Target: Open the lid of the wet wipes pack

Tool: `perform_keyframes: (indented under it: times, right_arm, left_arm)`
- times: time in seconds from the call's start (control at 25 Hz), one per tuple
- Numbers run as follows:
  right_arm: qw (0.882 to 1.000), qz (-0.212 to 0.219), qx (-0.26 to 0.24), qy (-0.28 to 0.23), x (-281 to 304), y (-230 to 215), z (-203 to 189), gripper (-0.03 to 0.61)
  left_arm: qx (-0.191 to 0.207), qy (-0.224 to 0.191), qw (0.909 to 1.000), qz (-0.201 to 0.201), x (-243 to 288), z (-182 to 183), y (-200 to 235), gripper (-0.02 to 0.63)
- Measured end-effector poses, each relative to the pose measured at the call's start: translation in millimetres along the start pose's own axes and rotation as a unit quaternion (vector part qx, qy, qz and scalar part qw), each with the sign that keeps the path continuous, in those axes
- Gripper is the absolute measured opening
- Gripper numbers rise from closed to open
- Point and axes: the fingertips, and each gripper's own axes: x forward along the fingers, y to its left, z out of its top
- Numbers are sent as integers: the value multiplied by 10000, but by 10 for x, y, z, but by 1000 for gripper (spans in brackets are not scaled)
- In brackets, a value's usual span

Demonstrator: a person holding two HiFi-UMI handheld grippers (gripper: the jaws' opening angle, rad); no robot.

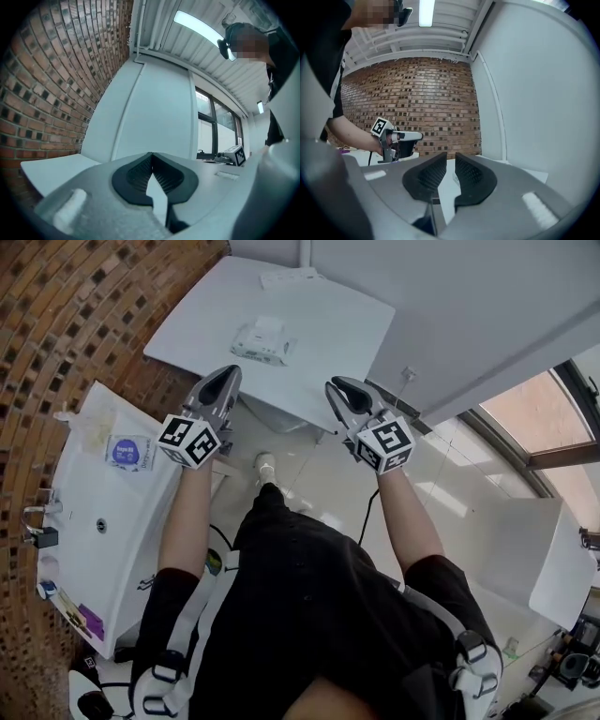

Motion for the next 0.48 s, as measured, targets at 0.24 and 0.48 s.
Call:
perform_keyframes:
  times: [0.24, 0.48]
  right_arm:
    - [9999, -53, -95, -94, -331, 362, 40, 25]
    - [9986, -504, 97, -111, -518, 509, -1, 6]
  left_arm:
    - [611, 347, 9975, 17, -545, -115, -309, 2]
    - [374, 304, 9988, -9, -875, -206, -368, 2]
